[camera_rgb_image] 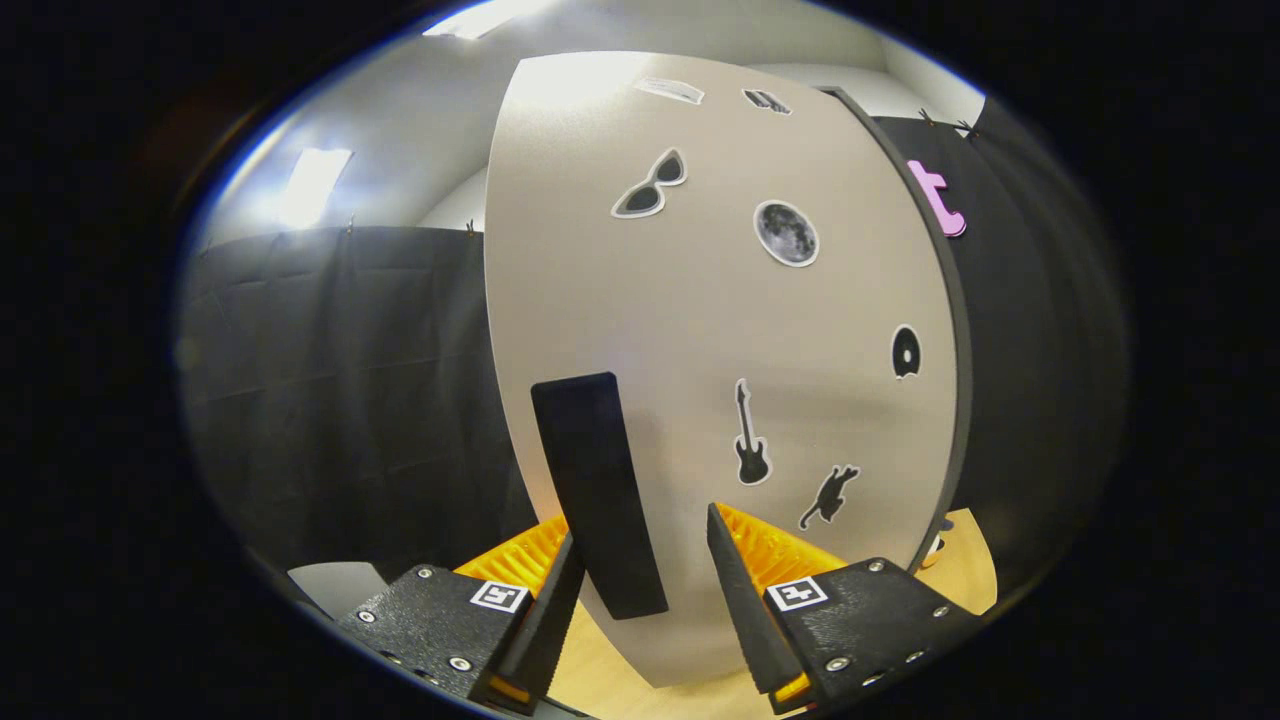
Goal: Open the shoe cabinet door, grab the shoes and put them into the shoe cabinet, then close the shoe cabinet door.
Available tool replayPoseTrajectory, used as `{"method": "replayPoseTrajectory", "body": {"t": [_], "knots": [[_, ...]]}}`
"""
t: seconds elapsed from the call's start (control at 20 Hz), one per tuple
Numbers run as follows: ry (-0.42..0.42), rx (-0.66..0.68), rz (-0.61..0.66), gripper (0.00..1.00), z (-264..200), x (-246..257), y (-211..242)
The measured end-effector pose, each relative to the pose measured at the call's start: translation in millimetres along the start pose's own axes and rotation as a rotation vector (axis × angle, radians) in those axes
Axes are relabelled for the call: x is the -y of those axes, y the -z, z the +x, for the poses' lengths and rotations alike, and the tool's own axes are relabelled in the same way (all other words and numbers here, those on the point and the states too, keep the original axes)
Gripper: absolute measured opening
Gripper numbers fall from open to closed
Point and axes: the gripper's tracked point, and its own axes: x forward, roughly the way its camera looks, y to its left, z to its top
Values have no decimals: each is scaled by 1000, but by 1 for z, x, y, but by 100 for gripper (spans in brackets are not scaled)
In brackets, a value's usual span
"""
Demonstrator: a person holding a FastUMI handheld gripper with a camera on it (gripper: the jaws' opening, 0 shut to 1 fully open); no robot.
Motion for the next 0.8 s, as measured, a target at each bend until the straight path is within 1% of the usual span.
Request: {"method": "replayPoseTrajectory", "body": {"t": [0.35,0.55,0.8], "knots": [[63,0,-97,72,14,-2,-7],[131,7,-118,73,20,1,-2],[198,-1,-167,77,21,4,0]]}}
